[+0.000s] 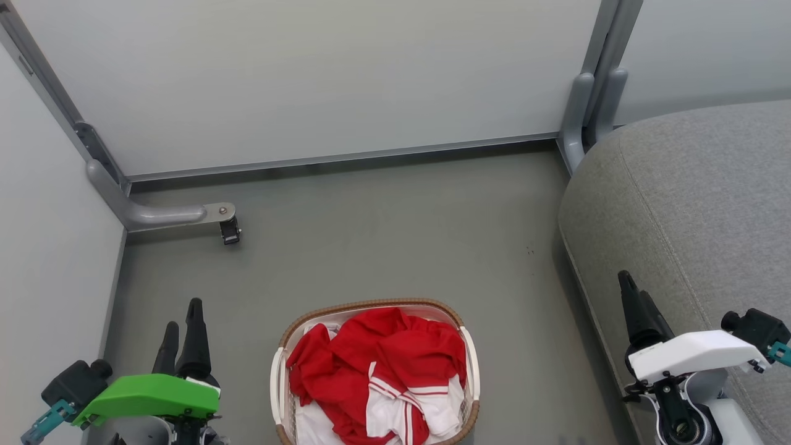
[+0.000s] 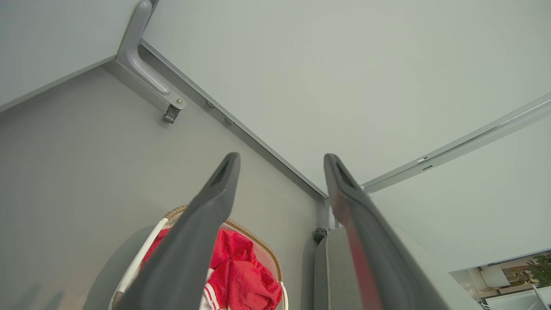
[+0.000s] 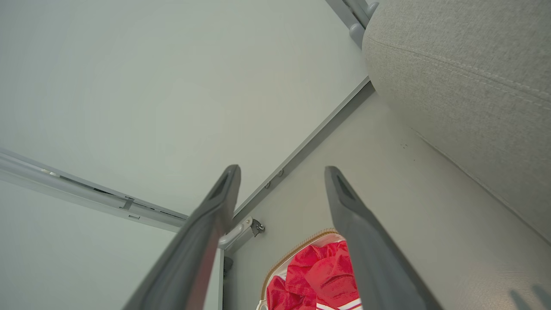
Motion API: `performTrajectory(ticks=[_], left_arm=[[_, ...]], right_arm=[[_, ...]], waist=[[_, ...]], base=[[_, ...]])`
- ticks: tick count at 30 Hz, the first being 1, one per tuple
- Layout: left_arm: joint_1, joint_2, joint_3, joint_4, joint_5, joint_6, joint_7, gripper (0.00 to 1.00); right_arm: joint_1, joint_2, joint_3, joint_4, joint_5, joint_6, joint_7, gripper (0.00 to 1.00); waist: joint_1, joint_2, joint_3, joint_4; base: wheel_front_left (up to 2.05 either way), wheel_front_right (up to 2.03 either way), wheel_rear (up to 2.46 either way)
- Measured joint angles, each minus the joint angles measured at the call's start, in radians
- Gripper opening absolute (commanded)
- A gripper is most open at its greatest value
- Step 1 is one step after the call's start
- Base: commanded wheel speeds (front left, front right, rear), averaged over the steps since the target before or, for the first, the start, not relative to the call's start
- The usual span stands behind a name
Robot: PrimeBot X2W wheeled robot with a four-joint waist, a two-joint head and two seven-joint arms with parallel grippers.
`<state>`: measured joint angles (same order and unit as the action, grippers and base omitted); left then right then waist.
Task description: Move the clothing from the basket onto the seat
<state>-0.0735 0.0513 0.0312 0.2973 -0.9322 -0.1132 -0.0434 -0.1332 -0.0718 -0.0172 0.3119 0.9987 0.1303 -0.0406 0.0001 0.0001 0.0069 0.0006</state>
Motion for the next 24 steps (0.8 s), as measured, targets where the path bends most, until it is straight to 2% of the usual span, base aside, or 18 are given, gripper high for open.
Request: performTrajectory(ticks=[8,24], left_arm=[[0.0,0.007,-0.015,0.029,0.116,0.001,-0.029,1.0],[0.0,0.034,-0.07,0.038,0.332,0.039,-0.076,1.0]], right_arm=[[-0.008,-0.003,0.027,0.029,-0.116,0.0,-0.03,1.0],[-0.041,-0.012,0.049,0.057,-0.342,0.0,-0.077,1.0]], waist=[[0.0,0.0,0.0,0.003],[0.0,0.0,0.0,0.005]], base=[[0.0,0.0,0.0],[0.0,0.0,0.0]])
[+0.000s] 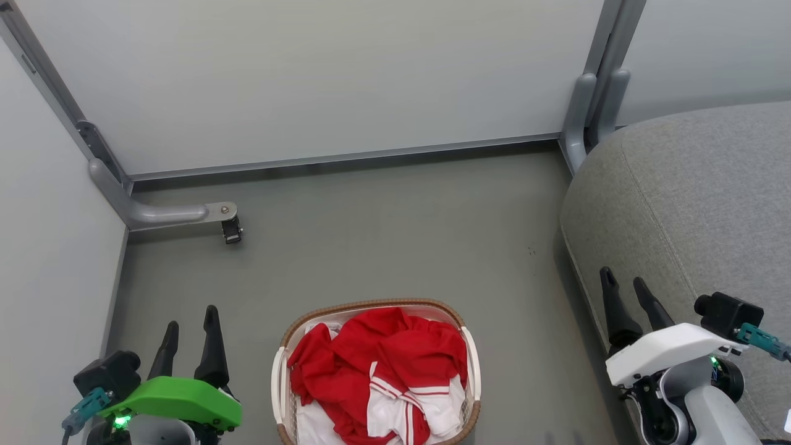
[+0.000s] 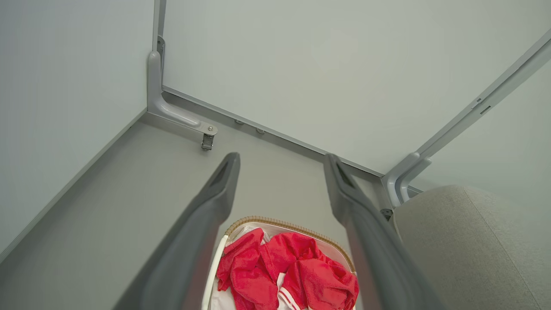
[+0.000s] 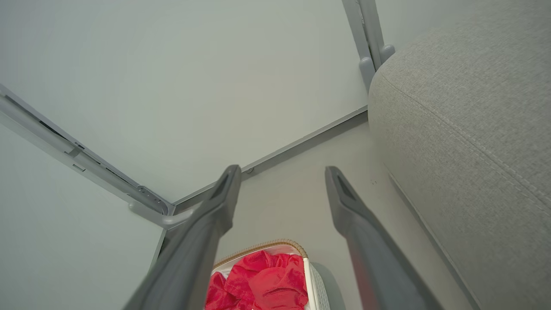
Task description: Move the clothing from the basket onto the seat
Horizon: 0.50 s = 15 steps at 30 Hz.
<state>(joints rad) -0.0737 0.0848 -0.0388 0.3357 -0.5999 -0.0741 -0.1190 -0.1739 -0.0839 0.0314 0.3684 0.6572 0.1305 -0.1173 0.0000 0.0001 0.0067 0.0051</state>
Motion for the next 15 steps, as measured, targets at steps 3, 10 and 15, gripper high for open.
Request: performTrajectory(ticks=[3,10,15], left_arm=[[0.0,0.004,-0.013,-0.003,0.039,0.005,-0.007,1.0],[0.0,0.011,-0.04,0.002,0.114,0.021,-0.027,1.0],[0.002,0.015,-0.057,0.01,0.164,0.031,-0.039,1.0]], right_arm=[[-0.001,0.0,0.01,0.006,-0.042,0.0,-0.008,1.0],[-0.014,-0.002,0.036,0.018,-0.139,0.0,-0.026,1.0],[-0.018,0.0,0.046,0.025,-0.206,0.0,-0.042,1.0]], waist=[[0.0,0.0,-0.001,-0.001],[0.0,0.0,0.0,-0.003],[0.0,0.0,-0.001,-0.003]], base=[[0.0,0.0,0.0],[0.0,0.0,0.0],[0.0,0.0,0.0]])
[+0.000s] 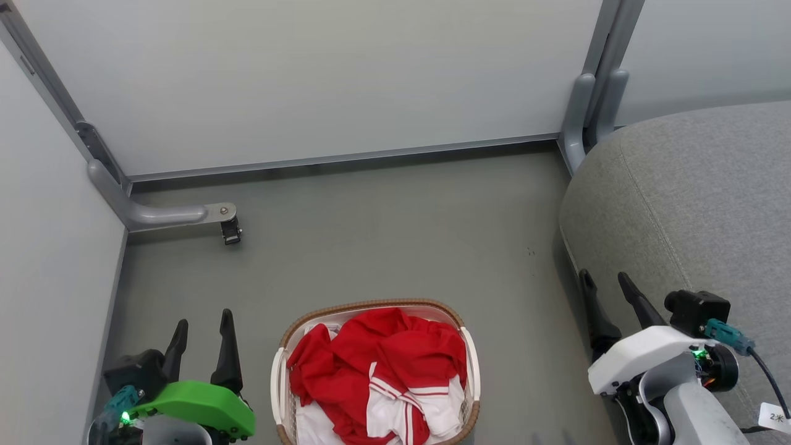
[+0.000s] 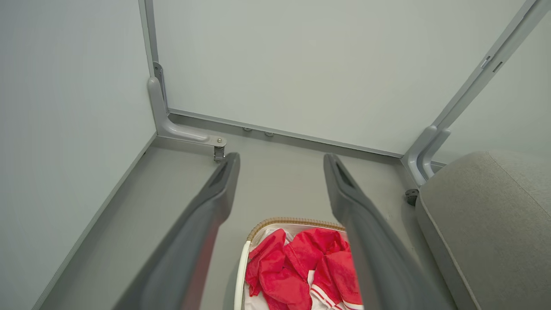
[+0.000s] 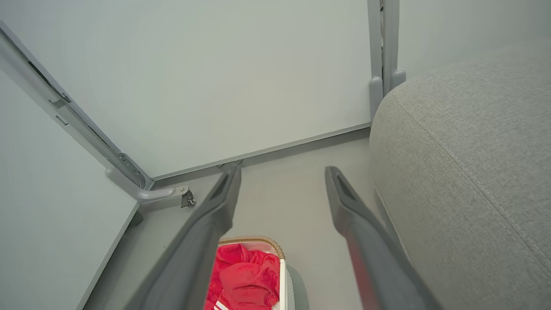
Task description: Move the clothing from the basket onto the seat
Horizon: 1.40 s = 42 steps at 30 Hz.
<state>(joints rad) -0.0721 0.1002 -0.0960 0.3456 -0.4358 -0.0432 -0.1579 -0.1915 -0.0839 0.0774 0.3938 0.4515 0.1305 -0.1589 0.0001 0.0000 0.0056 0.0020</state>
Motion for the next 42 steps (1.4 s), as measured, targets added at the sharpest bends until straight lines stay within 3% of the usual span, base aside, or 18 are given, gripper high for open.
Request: performTrajectory(ticks=[28,42], left_arm=[[0.027,-0.026,0.024,0.012,0.211,0.034,-0.064,1.0],[0.052,-0.046,0.058,-0.008,0.315,0.02,-0.09,1.0]], right_arm=[[-0.005,0.023,-0.036,0.07,-0.283,0.0,-0.062,1.0],[-0.006,0.033,-0.063,0.066,-0.406,0.0,-0.088,1.0]], waist=[[0.0,0.0,0.003,-0.007],[0.0,0.0,0.015,-0.009]], base=[[0.0,0.0,0.0],[0.0,0.0,0.0]])
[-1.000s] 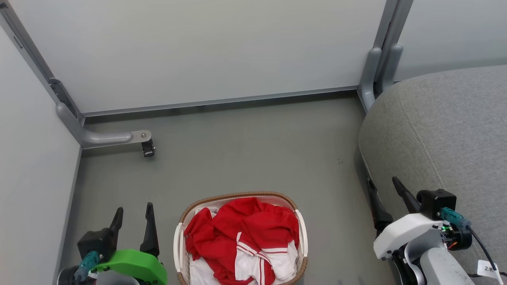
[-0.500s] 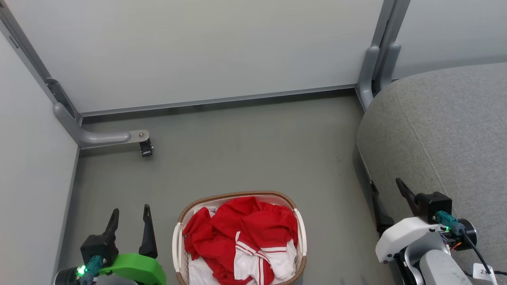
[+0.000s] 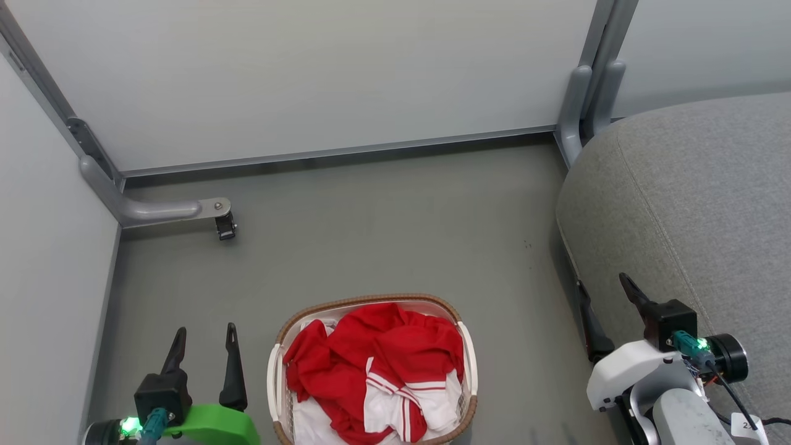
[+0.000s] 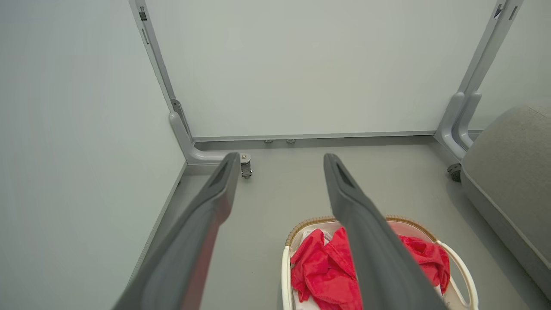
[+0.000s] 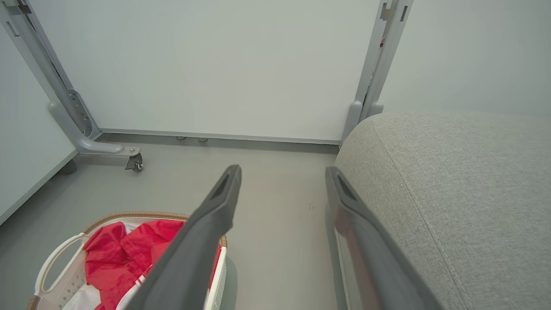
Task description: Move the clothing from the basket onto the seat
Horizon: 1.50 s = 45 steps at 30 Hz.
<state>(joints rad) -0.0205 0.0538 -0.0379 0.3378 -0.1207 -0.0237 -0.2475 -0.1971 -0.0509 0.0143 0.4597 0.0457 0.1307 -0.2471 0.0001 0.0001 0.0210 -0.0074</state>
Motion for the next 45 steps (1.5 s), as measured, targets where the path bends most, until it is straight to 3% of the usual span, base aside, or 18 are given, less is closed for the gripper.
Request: performTrajectory(ticks=[9,24,45], left_arm=[[-0.055,-0.003,-0.041,0.019,0.063,-0.016,-0.016,1.0],[-0.37,-0.006,-0.258,0.174,-0.052,-0.075,-0.017,1.0],[-0.694,-0.007,-0.458,0.634,-0.319,-0.105,-0.017,1.0]], right_arm=[[-0.065,0.001,0.01,-0.041,-0.056,0.0,-0.015,1.0],[-0.262,-0.01,-0.015,-0.23,0.01,0.0,-0.016,1.0],[-0.304,-0.006,-0.004,-0.488,0.093,0.0,-0.016,1.0]], waist=[[0.0,0.0,0.072,-0.012],[0.0001,0.0,0.378,-0.051],[0.0001,0.0,0.771,-0.138]], base=[[0.0,0.0,0.0],[0.0,0.0,0.0],[0.0,0.0,0.0]])
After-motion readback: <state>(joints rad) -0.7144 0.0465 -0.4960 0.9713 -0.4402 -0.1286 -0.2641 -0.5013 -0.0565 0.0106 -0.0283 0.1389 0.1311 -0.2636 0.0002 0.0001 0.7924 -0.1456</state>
